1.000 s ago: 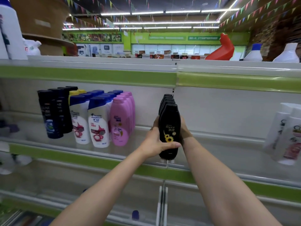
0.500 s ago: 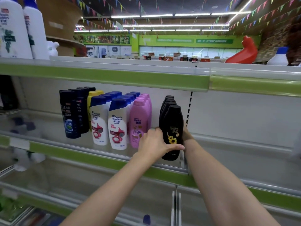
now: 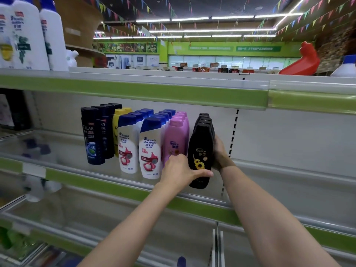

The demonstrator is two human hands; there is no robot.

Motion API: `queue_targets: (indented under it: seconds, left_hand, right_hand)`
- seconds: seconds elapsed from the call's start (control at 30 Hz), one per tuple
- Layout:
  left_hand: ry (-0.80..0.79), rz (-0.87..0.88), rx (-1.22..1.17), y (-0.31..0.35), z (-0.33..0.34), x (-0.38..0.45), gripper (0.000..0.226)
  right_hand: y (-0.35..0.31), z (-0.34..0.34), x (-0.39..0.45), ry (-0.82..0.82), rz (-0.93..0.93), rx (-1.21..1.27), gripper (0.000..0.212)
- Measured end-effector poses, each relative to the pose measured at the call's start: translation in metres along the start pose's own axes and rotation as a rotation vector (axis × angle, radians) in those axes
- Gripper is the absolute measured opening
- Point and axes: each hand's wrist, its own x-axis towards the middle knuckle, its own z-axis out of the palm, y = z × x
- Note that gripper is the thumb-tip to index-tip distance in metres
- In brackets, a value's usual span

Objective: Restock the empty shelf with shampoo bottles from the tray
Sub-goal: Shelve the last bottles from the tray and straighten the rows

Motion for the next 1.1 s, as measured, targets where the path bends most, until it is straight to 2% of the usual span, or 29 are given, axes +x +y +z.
queue_targets:
  seconds: [0.2, 0.33, 0.43, 0.53, 0.57, 0.6, 0.67, 0.73, 0.9, 1.1]
  left_hand:
    - [0.004, 0.008, -0.075, -0.005, 0.004, 0.002, 0.071]
    - [-0.002, -0.001, -0.094, -0.002, 0.0, -0.003, 0.068]
    - [0.002, -0.046, -0.097, 0.002, -0.006, -0.008, 0.069]
    - [0.123, -0.062, -0.049, 0.007, -0.014, -0.02, 0.1]
    - [0.16, -0.059, -0.037, 0.01, -0.017, -0.024, 0.102]
    - [0.172, -0.061, -0.022, 0.015, -0.019, -0.029, 0.094]
    - [0.191, -0.043, 0.004, 0.029, -0.021, -0.039, 0.062]
    - [0.222, -0.031, 0.031, 0.046, -0.017, -0.048, 0.039]
    - [0.146, -0.066, 0.008, 0.09, 0.013, -0.054, 0.018]
    - [0.041, 0.041, -0.174, 0.177, 0.061, -0.055, 0.015]
  right_hand:
    - [0.002, 0.001, 0.004, 0.023, -0.021, -0.057, 0.04]
    - [0.001, -0.003, -0.003, 0.078, 0.016, -0.247, 0.047]
    - [-0.002, -0.005, -0.009, 0.123, -0.023, -0.264, 0.065]
    - [0.029, -0.03, 0.035, 0.197, -0.045, -0.237, 0.108]
    - [0.026, -0.029, 0.033, 0.194, -0.042, -0.233, 0.104]
    - [0.019, -0.026, 0.023, 0.198, -0.031, -0.236, 0.087]
    - [-0.001, -0.016, -0.008, 0.211, -0.02, -0.315, 0.048]
    - [-0.009, -0.025, -0.02, 0.216, -0.033, -0.371, 0.027]
    - [-0.042, -0.066, -0.07, 0.143, -0.088, -0.438, 0.014]
    - [-0.098, -0.148, -0.142, 0.164, -0.195, -0.596, 0.019]
